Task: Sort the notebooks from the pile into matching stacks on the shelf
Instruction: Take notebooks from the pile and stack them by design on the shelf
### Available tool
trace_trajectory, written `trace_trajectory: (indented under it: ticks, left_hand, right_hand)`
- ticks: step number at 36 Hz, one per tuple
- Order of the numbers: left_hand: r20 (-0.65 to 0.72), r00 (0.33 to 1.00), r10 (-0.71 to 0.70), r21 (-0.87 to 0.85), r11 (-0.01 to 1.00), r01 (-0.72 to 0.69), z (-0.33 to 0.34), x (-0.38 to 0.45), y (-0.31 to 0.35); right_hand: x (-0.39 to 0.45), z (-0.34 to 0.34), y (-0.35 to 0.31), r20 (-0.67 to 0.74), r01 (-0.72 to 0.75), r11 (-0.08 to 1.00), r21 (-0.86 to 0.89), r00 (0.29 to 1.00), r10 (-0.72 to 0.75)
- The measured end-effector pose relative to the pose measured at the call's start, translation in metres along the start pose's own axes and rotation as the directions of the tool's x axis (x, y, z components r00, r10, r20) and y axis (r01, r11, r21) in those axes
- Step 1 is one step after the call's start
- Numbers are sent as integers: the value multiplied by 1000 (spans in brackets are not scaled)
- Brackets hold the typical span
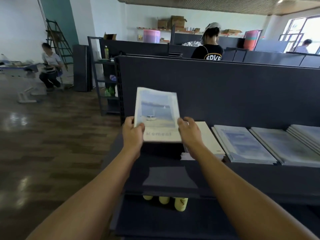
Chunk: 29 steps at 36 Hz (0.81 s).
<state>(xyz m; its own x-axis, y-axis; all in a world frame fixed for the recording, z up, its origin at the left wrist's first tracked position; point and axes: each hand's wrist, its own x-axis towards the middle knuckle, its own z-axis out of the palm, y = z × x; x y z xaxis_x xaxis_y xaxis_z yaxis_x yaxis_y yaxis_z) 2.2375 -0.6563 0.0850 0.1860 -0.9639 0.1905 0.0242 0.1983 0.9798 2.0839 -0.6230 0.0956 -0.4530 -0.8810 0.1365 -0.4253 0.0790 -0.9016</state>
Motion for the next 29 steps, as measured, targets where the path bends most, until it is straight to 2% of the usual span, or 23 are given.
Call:
trace_trajectory:
  ticks: [6,11,16,18,21,25,29]
  left_hand:
    - [50,998,-22,-34,999,24,33,-22,-4]
    - [93,995,-38,-41,998,42,66,-45,-2]
    - [132,991,-35,-7,999,37,110,-67,3]
    - [159,985,-62,3,998,63,129,-74,5]
    - [151,988,-38,54,998,30,154,-84,8]
    - [118,993,-17,54,998,11,183,-93,12]
    - [113,993,-37,129,991,22,198,-99,11]
  right_hand:
    - [-16,-10,16,-179,8,991,136,984,16]
    - [-20,-42,36,-264,38,996,80,964,-16]
    - [-13,-83,59,-300,-8,996,93,953,36]
    - [-9,-101,68,-296,-30,996,88,954,55]
    - [-3,-125,79,-259,-36,995,91,964,58]
    - [4,-156,90,-128,-44,993,110,990,58]
    - [12,-184,100,-4,-44,997,67,999,45]
